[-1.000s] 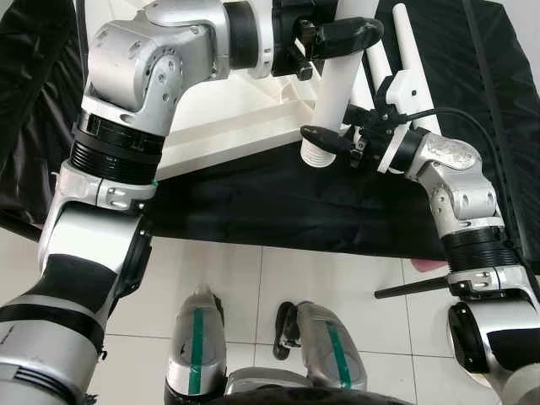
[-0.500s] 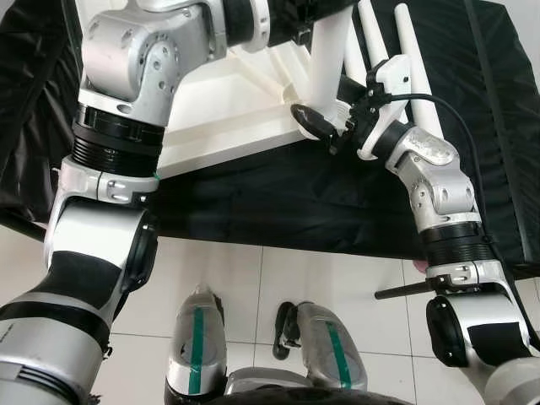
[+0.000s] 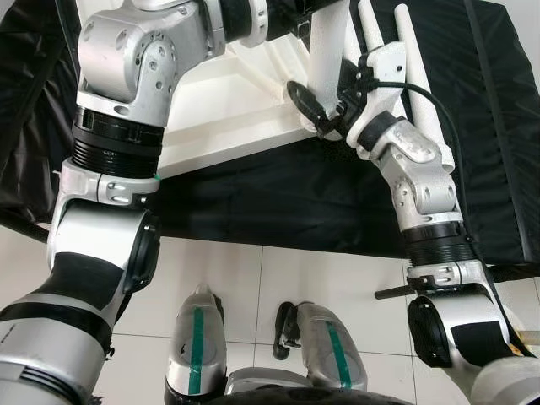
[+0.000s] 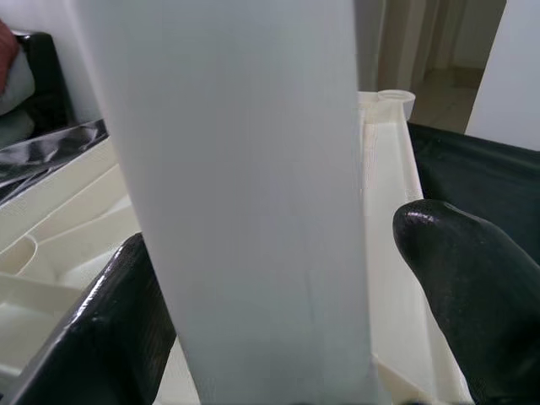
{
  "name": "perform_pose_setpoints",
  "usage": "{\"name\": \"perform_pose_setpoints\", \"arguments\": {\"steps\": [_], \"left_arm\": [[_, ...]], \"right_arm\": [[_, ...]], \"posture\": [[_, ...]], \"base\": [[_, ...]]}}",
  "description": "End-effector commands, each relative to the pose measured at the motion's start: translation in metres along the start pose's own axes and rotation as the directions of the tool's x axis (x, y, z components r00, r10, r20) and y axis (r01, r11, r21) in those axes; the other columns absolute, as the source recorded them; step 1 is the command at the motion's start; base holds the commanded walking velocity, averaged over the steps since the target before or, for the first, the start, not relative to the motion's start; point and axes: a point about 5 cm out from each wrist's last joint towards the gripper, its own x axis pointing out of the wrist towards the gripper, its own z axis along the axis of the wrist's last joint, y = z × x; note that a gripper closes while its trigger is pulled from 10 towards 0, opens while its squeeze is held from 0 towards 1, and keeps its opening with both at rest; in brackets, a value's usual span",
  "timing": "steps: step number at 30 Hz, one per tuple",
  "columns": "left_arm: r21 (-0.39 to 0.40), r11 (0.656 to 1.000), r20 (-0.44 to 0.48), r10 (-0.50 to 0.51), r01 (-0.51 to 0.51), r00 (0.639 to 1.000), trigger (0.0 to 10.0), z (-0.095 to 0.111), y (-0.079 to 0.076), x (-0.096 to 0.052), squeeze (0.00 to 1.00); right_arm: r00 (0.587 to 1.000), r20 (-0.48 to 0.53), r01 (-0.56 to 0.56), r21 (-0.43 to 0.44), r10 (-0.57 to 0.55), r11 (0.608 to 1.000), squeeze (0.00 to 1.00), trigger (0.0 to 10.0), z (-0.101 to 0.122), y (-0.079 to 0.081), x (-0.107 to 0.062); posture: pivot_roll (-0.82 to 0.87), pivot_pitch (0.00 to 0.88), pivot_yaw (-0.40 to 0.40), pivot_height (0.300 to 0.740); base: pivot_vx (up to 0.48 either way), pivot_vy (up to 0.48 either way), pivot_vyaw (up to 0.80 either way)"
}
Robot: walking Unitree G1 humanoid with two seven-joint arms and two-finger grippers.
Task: Building children table
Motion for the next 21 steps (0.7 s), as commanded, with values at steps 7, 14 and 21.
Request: {"name": "perform_pose_setpoints", "arguments": {"steps": [7,14,21], "left_arm": [[0.035,0.999,0.014,-0.018,0.017,1.0,10.0,0.003,-0.01,0.004,0.0],[0.038,0.999,0.018,-0.015,0.014,1.0,10.0,0.004,-0.01,0.004,0.0],[0.041,0.999,0.021,-0.017,0.016,1.0,10.0,0.006,-0.011,0.004,0.0]], "right_arm": [[0.996,-0.036,0.078,-0.041,-0.08,0.996,0.0,10.0,0.011,0.0,0.005],[0.986,-0.078,0.145,-0.059,-0.15,0.988,0.0,9.8,0.012,-0.002,0.005],[0.978,-0.085,0.186,-0.083,-0.193,0.979,0.0,8.5,0.015,0.004,0.005]], "posture": [[0.07,0.0,-0.038,0.74],[0.07,0.003,-0.039,0.74],[0.06,0.01,-0.037,0.74]], "base": [[0.0,0.0,0.0],[0.0,0.0,0.0],[0.0,0.0,0.0]]}}
